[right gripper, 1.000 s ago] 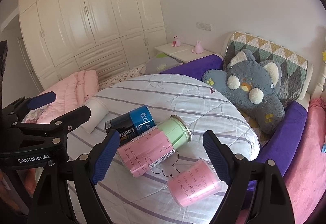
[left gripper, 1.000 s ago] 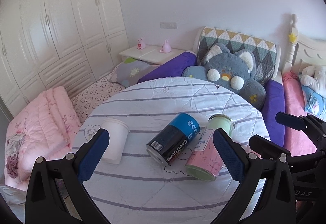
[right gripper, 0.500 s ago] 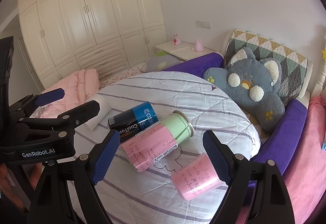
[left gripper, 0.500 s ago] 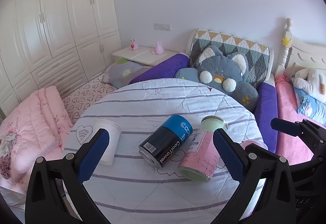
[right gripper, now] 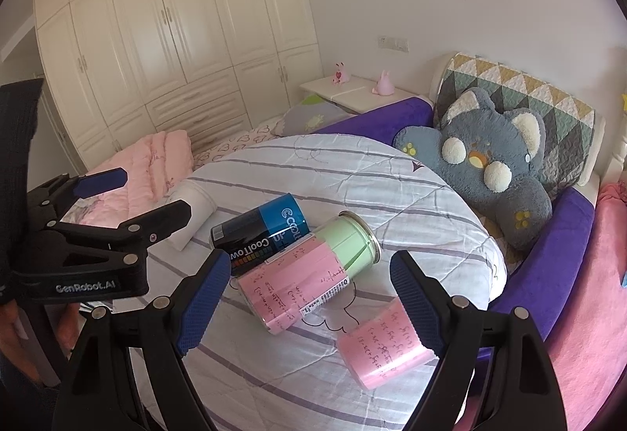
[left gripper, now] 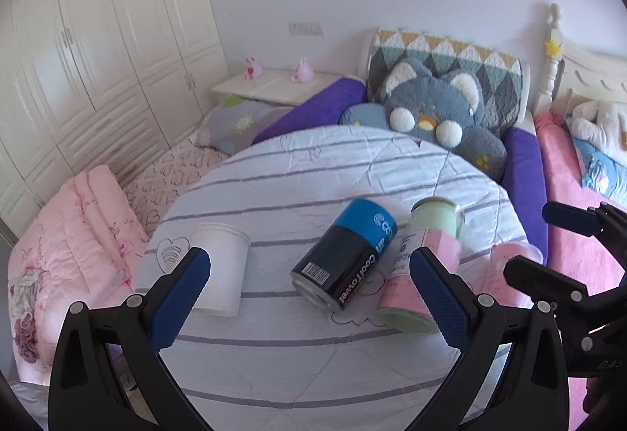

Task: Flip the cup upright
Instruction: 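Close the left gripper around the body of the blue-and-black cup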

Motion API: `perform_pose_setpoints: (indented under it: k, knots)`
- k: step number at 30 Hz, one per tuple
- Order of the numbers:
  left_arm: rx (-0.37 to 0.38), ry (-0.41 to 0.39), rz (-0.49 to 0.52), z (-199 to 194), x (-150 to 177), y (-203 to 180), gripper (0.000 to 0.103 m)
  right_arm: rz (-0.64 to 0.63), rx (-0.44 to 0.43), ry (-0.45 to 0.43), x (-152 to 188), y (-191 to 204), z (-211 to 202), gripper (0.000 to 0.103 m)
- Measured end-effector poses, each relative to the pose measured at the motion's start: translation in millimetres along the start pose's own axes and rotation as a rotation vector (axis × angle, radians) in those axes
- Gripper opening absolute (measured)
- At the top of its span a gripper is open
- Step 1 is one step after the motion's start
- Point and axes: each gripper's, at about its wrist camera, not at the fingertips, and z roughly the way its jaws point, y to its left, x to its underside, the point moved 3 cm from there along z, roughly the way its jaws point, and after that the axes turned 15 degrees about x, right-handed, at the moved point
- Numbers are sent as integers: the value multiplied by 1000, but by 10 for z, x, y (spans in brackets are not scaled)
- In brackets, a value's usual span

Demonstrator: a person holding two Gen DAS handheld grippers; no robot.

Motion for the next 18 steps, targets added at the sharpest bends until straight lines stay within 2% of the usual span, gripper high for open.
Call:
perform_pose_setpoints:
  k: [5,11,15,18]
  knots:
    - [81,94,3,263,-9,135,103,0,-1,22,7,26,105,85]
    - [124,223,-10,661,-6,259,103,5,-4,51,7,36,278,85]
    - [201,288,-17,907,12,223,103,19,-2,70,-4,15,407,85]
    - [185,328,19,1087,26,179,103,35,-13,83,-7,2,497,85]
